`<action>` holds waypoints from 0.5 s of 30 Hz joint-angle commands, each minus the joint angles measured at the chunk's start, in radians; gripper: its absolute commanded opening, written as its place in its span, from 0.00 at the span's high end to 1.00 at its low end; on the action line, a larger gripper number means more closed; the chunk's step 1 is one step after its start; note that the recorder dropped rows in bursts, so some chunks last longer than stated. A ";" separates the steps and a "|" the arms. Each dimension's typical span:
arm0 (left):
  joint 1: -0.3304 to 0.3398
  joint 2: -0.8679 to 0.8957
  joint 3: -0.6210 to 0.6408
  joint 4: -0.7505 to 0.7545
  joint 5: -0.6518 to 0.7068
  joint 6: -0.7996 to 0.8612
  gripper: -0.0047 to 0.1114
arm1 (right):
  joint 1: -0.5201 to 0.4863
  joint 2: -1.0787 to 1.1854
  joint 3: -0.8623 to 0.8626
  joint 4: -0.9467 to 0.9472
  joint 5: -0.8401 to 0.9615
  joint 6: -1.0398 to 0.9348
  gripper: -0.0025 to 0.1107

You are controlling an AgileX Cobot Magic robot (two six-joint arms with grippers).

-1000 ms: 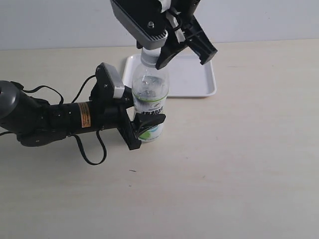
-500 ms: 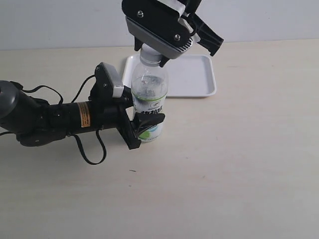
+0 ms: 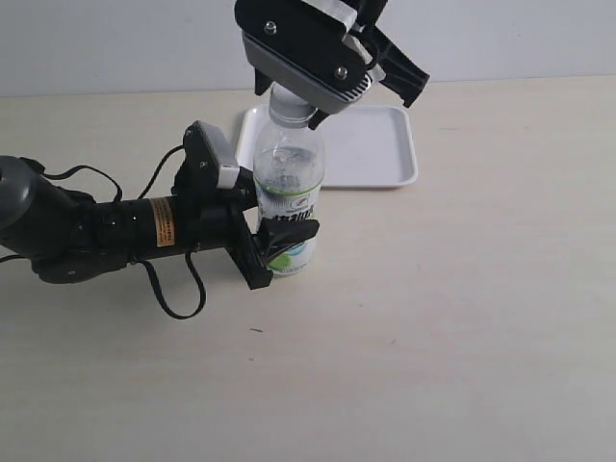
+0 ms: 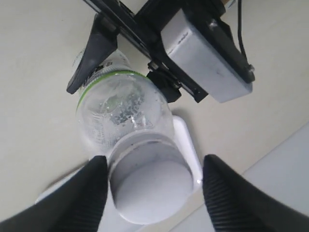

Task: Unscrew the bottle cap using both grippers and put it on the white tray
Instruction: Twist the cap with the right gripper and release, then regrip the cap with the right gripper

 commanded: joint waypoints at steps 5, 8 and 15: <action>-0.002 -0.006 0.002 0.008 -0.009 -0.007 0.96 | -0.004 -0.006 -0.003 0.045 -0.028 0.370 0.28; -0.002 -0.006 0.002 0.003 -0.009 -0.005 0.96 | -0.004 -0.006 -0.003 0.068 -0.074 0.624 0.28; -0.002 -0.006 0.002 0.003 -0.009 -0.005 0.96 | -0.004 -0.006 -0.003 0.041 -0.067 1.233 0.29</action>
